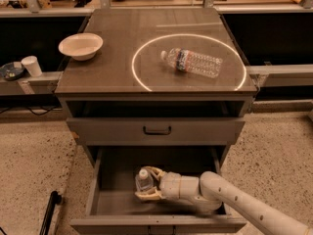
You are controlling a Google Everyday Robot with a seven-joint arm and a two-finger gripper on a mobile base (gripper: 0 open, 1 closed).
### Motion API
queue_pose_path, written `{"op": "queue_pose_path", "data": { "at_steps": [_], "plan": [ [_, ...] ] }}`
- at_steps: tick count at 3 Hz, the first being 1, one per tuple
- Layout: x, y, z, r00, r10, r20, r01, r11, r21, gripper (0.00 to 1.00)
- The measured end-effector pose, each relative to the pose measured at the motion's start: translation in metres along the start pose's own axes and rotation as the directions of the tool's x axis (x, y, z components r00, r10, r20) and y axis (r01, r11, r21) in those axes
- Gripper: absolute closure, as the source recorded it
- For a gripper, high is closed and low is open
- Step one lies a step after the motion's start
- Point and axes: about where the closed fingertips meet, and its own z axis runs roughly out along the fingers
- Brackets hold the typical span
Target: Place blue plastic bottle into middle drawer
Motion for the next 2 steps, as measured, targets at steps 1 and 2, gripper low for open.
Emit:
{"op": "queue_pose_path", "data": {
  "at_steps": [1,2],
  "plan": [
    [0.0000,0.0000,0.0000,1.000,0.000,0.000,0.000,1.0000,0.000,0.00],
    [0.0000,0.0000,0.0000,1.000,0.000,0.000,0.000,1.0000,0.000,0.00]
  ]
}}
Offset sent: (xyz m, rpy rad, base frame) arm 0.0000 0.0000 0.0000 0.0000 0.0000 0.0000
